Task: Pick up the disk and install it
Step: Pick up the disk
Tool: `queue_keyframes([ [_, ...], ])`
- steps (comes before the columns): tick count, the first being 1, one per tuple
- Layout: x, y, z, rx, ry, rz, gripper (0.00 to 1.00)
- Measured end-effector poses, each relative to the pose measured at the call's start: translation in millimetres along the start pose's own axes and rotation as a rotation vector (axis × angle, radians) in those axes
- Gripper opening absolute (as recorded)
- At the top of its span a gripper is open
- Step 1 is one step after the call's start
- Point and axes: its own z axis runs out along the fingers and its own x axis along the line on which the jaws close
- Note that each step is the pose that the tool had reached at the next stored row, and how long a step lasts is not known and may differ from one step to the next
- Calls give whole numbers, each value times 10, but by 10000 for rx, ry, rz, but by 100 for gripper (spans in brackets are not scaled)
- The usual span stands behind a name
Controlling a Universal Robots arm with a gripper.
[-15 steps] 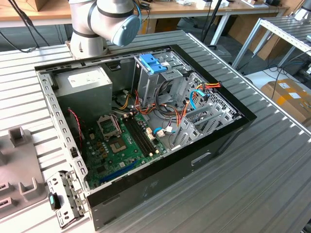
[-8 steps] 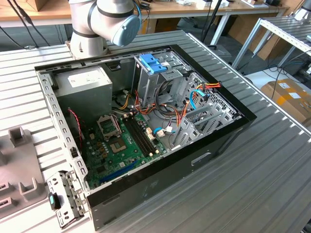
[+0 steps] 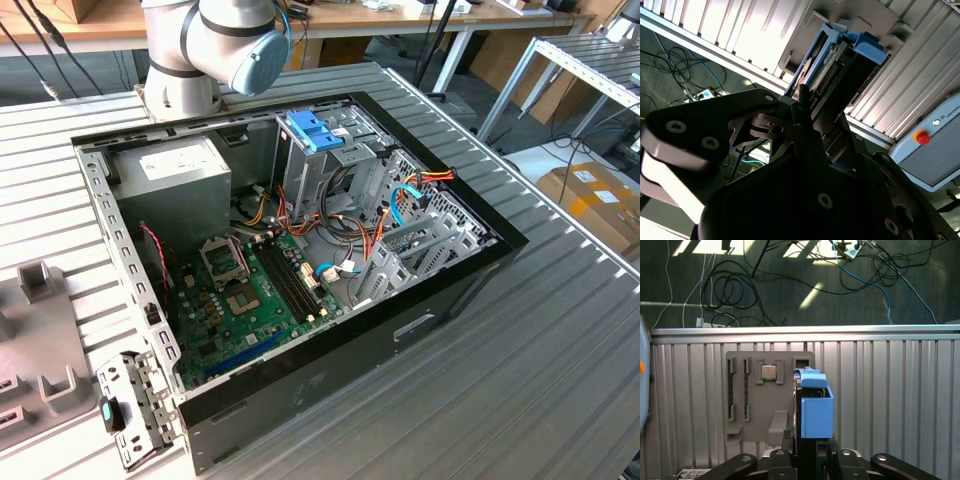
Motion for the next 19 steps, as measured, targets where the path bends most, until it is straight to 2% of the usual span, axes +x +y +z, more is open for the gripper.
queue_keyframes([
  [5,0,-28,1,0,0,0,35],
  [19,-4,-226,9,0,0,0,35],
])
